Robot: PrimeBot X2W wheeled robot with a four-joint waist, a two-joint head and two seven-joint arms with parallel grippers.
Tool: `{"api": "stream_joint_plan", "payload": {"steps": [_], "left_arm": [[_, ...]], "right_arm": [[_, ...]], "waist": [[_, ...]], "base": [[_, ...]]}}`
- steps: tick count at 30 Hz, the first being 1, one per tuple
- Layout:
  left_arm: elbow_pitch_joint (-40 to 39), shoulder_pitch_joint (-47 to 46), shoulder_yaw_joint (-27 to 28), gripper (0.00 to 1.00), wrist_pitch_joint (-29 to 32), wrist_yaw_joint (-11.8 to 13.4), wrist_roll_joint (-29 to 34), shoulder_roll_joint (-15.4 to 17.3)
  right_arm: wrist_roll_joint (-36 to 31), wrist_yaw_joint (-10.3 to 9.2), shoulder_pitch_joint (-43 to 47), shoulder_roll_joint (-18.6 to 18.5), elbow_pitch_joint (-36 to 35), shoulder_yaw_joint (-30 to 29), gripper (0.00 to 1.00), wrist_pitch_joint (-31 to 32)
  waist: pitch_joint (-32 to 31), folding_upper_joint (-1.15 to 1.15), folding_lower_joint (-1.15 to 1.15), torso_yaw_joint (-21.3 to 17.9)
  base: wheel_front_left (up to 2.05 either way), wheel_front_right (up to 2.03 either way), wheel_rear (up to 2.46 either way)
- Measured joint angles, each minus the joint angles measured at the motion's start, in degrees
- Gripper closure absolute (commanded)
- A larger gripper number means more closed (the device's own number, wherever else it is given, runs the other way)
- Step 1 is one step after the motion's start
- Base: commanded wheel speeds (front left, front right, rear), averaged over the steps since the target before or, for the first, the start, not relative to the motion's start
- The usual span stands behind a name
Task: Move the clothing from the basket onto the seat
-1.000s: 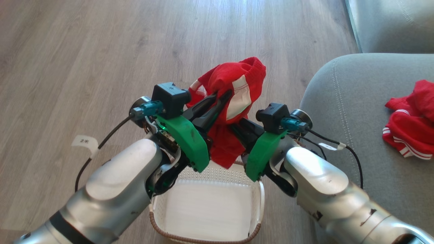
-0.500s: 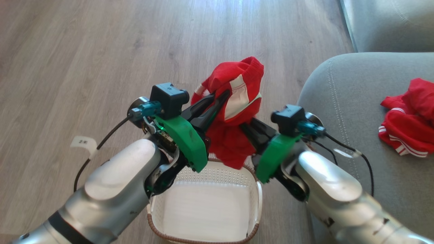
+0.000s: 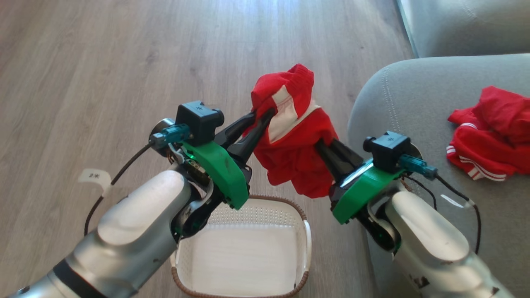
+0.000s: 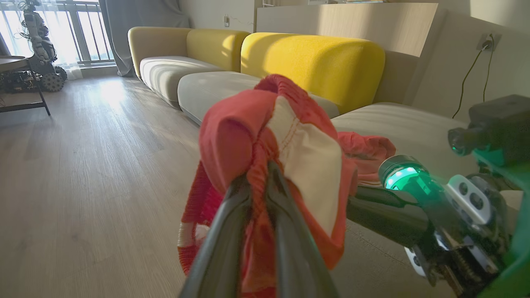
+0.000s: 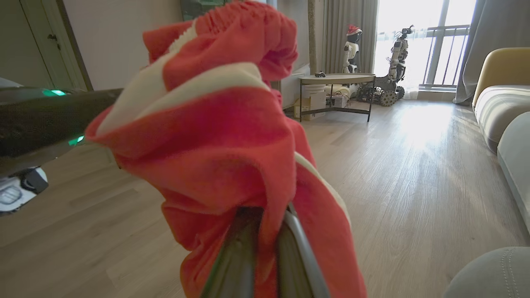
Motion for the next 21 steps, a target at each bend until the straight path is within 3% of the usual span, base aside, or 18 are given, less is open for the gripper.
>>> {"api": "stream_joint_plan", "payload": {"steps": [1,2,3,21], "left_arm": [[-0.07,0.08,-0.01,0.71,-0.18,0.11,0.00,0.00],[-0.20,0.08,0.00,0.51,-0.35,0.30,0.00,-0.01],[-0.30,0.08,0.08,0.03,-0.48,0.34,0.00,0.03],[-2.22,0.37,-0.13,0.00,-1.42,1.27,0.00,0.63]], "right_arm": [[-0.14,0.00,0.46,-0.04,-0.46,-0.45,1.00,0.00],[-0.45,0.00,0.96,-0.05,-1.01,-1.15,1.00,0.00],[-0.69,0.00,1.40,-0.08,-1.44,-1.81,1.00,0.00],[-3.01,0.00,7.85,-2.35,-12.45,-14.55,1.00,0.00]], "waist": [[0.01,0.00,0.00,-0.28],[0.01,0.00,0.00,-0.55],[0.02,0.00,0.00,-0.82],[0.70,0.00,0.00,-7.39]], "base": [[0.00,0.00,0.00],[0.00,0.00,0.00],[0.00,0.00,0.00],[0.00,0.00,0.00]]}}
